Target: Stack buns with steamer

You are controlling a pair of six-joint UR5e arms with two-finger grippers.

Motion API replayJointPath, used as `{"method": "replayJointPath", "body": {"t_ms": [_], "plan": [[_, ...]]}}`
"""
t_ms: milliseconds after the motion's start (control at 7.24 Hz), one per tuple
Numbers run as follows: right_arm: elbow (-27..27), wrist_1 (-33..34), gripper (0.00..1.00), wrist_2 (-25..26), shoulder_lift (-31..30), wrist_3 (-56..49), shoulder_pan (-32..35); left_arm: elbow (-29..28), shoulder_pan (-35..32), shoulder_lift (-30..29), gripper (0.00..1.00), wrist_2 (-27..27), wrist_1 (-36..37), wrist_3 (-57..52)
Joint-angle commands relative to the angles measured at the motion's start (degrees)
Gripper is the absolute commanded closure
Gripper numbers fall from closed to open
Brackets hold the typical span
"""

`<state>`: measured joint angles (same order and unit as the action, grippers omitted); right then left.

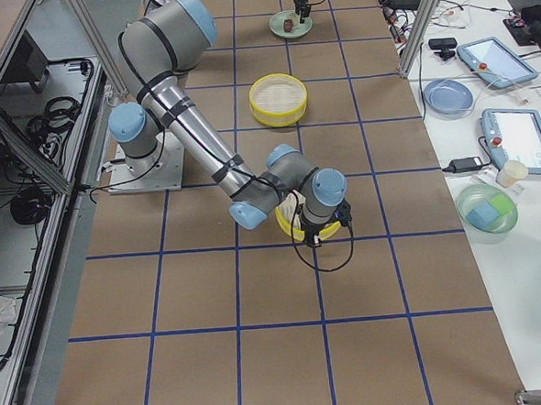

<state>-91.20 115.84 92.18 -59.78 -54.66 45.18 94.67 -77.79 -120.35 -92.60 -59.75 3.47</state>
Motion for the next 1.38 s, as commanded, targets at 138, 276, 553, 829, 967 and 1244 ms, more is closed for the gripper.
{"method": "replayJointPath", "body": {"t_ms": [138, 276, 553, 829, 967, 1244], "plan": [[-0.03, -0.44, 0.46, 0.20, -0.42, 1.13, 0.43, 0.60, 0.00, -0.06, 0.59, -1.18, 0.07, -0.66], [-0.03, -0.44, 0.60, 0.20, -0.33, 1.05, 0.44, 0.86, 0.00, 0.03, 0.63, -1.10, 0.07, -0.66], [-0.03, -0.53, 0.91, 1.33, -0.25, 0.96, 0.44, 0.86, 0.00, 0.47, 0.96, -1.18, 0.25, -0.92], [0.05, -1.40, 1.00, 1.87, -2.08, 1.40, 0.79, 0.86, -0.08, 1.35, 1.00, -1.27, 0.16, -1.62], [0.14, -5.85, 1.00, 2.56, -5.40, 1.57, 2.09, 0.86, 0.00, 1.44, 1.00, -1.27, 0.16, -2.85], [0.32, -10.17, 1.00, 4.32, -11.47, 3.14, 6.04, -0.18, -0.08, 2.75, 1.00, -2.23, 0.34, -3.21]]}}
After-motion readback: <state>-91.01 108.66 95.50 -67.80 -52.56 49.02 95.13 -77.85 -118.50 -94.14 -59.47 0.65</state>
